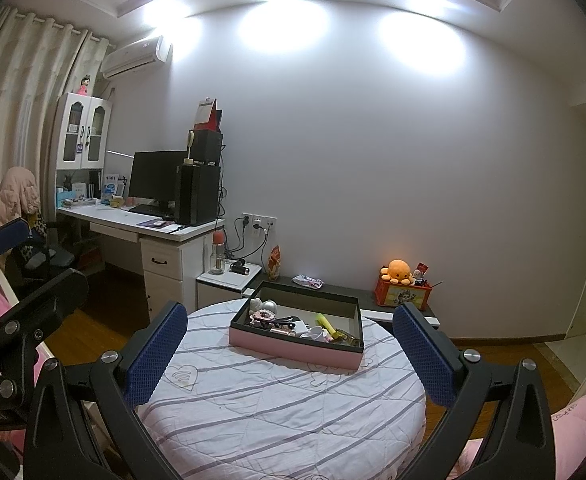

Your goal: Organize rigid objects

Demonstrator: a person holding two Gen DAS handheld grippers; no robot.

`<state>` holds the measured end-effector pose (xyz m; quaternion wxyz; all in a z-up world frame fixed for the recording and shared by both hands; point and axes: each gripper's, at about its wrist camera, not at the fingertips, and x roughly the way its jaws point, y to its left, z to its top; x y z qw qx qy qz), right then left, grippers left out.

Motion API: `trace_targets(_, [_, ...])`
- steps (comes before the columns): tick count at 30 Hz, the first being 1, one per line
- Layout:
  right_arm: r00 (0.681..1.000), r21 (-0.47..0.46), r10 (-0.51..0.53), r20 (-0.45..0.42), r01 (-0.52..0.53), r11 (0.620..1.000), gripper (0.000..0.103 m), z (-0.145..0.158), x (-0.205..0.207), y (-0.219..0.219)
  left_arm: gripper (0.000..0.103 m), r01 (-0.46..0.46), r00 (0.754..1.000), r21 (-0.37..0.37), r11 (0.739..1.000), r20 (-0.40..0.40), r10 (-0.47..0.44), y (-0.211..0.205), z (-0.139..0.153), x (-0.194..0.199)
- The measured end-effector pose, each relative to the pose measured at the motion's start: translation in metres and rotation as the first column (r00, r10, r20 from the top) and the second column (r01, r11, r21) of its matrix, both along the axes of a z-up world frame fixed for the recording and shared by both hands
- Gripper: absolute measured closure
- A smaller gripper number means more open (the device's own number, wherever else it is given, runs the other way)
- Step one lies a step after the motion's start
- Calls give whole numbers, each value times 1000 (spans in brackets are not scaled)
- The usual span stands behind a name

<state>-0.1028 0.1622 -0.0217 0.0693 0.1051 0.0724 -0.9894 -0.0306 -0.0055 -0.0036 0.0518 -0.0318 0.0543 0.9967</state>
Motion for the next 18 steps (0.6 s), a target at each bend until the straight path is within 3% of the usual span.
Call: trace_targets(18, [1000,6,4,6,-4,1000,0,0,-2,0,0,-1,1000,-1,1000,5,1,-1,3,3])
